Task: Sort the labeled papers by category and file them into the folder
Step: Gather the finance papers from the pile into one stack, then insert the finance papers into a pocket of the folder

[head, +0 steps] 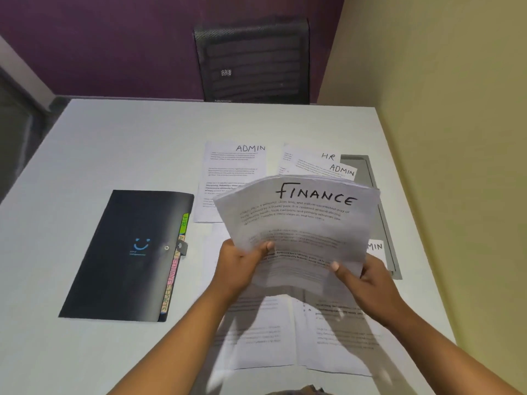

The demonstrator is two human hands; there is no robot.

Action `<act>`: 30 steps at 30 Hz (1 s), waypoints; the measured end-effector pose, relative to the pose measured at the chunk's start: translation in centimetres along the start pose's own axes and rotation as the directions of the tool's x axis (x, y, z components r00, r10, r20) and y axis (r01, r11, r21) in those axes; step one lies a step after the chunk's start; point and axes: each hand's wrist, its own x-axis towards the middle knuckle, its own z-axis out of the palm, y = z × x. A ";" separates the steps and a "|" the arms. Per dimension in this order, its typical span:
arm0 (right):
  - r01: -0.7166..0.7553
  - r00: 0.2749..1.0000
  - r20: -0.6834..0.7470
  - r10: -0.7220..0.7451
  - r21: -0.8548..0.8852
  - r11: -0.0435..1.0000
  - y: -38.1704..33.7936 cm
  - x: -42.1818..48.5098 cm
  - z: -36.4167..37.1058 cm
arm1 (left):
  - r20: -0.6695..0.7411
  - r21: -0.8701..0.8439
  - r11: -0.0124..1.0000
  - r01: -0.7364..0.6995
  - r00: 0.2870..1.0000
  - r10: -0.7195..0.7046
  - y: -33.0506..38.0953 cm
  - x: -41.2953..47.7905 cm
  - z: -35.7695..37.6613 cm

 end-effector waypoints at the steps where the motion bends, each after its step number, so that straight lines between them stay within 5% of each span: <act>1: 0.024 1.000 0.012 -0.024 -0.012 1.000 -0.5 -0.3 0.1 | -0.008 -0.021 1.000 -0.012 1.000 0.012 0.5 -0.1 -0.6; 7: -0.003 1.000 -0.012 0.004 0.038 0.999 -2.3 -0.5 2.8 | 0.067 -0.069 0.997 0.037 0.997 -0.032 1.2 -1.3 -3.9; 12: -0.156 0.987 0.028 0.157 -0.027 0.987 -1.9 -1.0 6.1 | -0.172 0.203 0.961 0.188 0.973 -0.154 -2.6 -1.6 -9.1; 16: -0.184 0.983 0.002 0.185 -0.102 0.978 -2.2 -2.2 8.7 | -0.373 0.665 0.688 0.289 0.927 -0.028 -7.2 -2.5 -15.8; 21: -0.224 0.975 -0.018 0.223 -0.044 0.974 -2.5 -3.3 11.5 | -0.387 0.890 0.175 0.422 0.900 -0.200 -10.6 -3.0 -19.8; 30: -0.266 0.955 -0.140 0.263 -0.002 0.964 -4.0 -4.1 14.7 | -0.269 0.952 0.079 0.297 0.930 -0.250 -10.5 -2.8 -20.4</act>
